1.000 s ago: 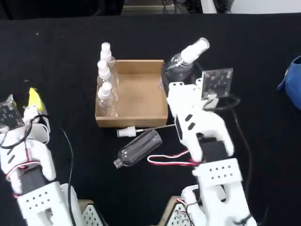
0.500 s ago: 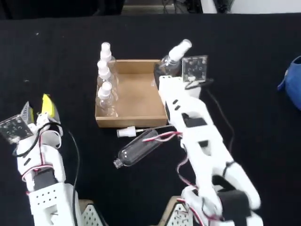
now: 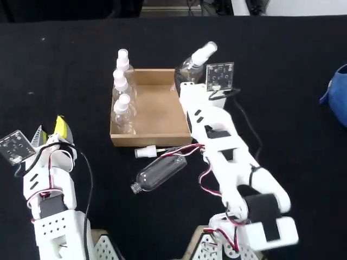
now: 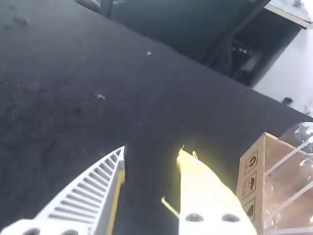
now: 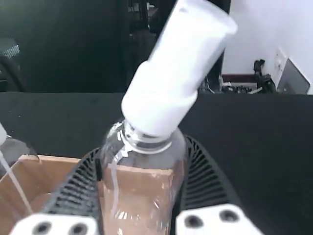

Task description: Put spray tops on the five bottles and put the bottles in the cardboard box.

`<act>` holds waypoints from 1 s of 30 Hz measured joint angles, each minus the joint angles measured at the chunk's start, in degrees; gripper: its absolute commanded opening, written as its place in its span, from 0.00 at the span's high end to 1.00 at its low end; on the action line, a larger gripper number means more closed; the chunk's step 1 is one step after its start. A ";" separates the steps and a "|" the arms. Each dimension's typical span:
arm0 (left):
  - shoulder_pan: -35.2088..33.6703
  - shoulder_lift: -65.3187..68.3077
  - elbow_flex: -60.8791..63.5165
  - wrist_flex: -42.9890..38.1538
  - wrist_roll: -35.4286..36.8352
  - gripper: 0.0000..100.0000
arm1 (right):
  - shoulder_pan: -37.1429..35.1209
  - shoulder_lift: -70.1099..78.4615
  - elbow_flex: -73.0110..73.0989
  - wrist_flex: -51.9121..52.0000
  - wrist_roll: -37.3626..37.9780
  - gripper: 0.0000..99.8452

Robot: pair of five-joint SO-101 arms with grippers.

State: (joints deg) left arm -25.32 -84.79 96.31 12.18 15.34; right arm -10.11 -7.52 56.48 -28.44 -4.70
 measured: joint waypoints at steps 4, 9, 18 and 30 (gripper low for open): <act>0.09 0.00 0.00 0.09 0.00 0.96 | -2.64 4.04 0.00 -6.42 6.42 0.99; 0.09 0.00 0.00 0.09 0.00 0.96 | -5.10 8.97 0.00 -10.64 11.96 0.99; 0.18 0.00 0.00 0.09 0.00 0.96 | -5.01 17.32 -3.52 -14.77 12.57 0.99; 0.18 0.00 0.00 0.09 0.00 0.96 | -5.19 21.10 -5.27 -14.86 12.57 0.99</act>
State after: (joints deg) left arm -25.14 -84.79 96.31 12.26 15.34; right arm -15.30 13.58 51.21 -43.30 7.87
